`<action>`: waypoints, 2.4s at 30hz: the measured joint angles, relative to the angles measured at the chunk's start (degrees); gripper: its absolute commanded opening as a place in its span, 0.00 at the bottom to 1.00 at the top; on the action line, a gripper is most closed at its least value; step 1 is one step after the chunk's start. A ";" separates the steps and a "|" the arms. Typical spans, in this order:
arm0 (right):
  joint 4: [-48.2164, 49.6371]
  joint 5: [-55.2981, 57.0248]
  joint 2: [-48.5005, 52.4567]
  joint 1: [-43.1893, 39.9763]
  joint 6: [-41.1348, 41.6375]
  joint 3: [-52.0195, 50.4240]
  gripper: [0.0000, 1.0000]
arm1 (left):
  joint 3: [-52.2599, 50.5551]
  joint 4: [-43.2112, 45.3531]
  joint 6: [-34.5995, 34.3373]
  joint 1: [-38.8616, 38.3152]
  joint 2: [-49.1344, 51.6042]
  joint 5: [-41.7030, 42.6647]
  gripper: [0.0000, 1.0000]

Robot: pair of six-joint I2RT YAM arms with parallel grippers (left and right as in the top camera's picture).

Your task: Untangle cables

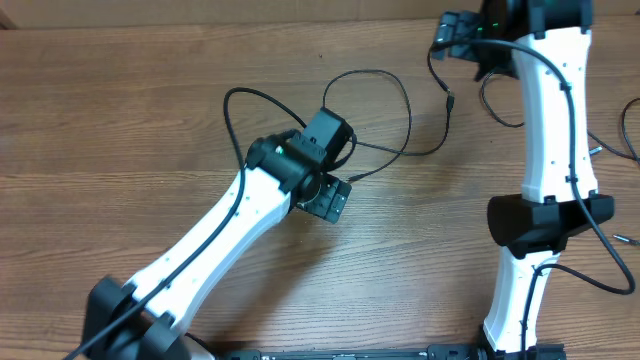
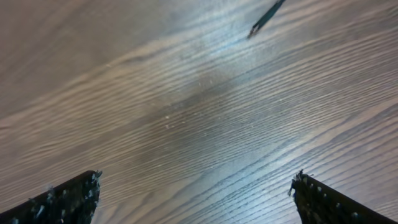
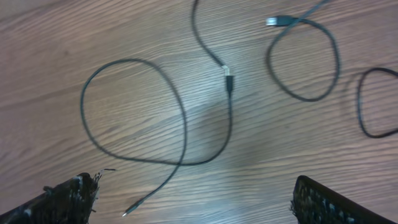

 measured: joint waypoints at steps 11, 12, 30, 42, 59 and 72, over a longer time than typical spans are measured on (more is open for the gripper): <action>0.00 2.12 -1.84 3.96 0.81 0.00 1.00 | -0.04 -1.66 -2.69 -1.33 -20.72 -6.99 0.99; 0.00 2.10 -2.36 3.91 1.36 0.00 1.00 | -0.04 -2.21 -2.78 -1.33 -22.84 -7.58 1.00; -0.02 6.10 -5.73 8.46 21.79 -19.23 1.00 | -13.81 -2.86 -7.89 -1.31 -32.96 -11.89 0.99; 7.45 10.95 -5.70 11.41 33.81 -36.76 1.00 | -14.14 0.42 -9.07 -1.31 -32.98 -12.92 0.99; 10.19 10.03 -5.68 8.90 24.13 -40.61 1.00 | -14.14 -0.48 -9.53 -1.31 -31.15 -13.14 1.00; 2.10 17.05 -12.26 9.79 19.23 -40.63 1.00 | -14.16 -0.46 -9.90 -1.31 -37.59 -13.14 0.99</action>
